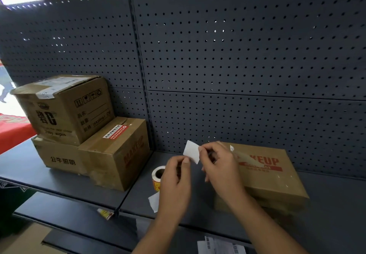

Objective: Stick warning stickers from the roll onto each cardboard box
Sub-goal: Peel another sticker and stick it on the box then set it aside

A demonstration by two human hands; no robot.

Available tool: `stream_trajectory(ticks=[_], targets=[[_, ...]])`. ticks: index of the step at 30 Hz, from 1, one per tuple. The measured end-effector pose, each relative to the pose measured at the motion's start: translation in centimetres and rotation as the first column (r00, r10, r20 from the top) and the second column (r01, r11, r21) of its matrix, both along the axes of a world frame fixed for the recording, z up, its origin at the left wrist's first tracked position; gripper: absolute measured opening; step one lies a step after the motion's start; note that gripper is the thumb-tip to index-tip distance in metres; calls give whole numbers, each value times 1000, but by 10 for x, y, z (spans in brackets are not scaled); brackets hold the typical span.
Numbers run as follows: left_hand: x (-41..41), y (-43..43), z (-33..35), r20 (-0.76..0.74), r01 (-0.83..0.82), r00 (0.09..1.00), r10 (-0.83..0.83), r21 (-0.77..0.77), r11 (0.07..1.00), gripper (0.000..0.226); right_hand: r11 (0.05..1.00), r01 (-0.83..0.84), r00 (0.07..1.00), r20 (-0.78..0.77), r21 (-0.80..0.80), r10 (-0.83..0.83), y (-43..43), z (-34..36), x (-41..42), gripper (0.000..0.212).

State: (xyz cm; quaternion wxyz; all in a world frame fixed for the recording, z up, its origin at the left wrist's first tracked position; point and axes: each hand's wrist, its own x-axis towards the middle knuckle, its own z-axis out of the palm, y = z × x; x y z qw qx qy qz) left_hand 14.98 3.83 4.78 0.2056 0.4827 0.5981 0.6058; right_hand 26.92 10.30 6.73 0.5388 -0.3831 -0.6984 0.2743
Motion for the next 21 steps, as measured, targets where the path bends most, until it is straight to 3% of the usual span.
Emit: stream_trajectory(ticks=[3,6,9,13,16,21], targets=[[14,2,15,241,101,965,-100,9,995,20,985,42,994,89,165,-58,-4,3,6,12],[20,5,27,471,181,864,-179,40,983,27,960,12,987,149,280,-56,-9,8,11,6],[21,6,27,561,229,795,-231,75,971,34,952,-85,982,187,293,30,-11,10,18,11],[22,9,19,556,234,801,-223,52,971,26,959,-221,952,252,179,172,-11,7,35,17],[26,9,16,521,239,824,-223,36,970,17,948,-318,929,197,1,312,-7,5,53,18],[26,8,16,452,246,863,-226,15,969,14,950,-196,980,-83,-244,181,-11,11,60,17]])
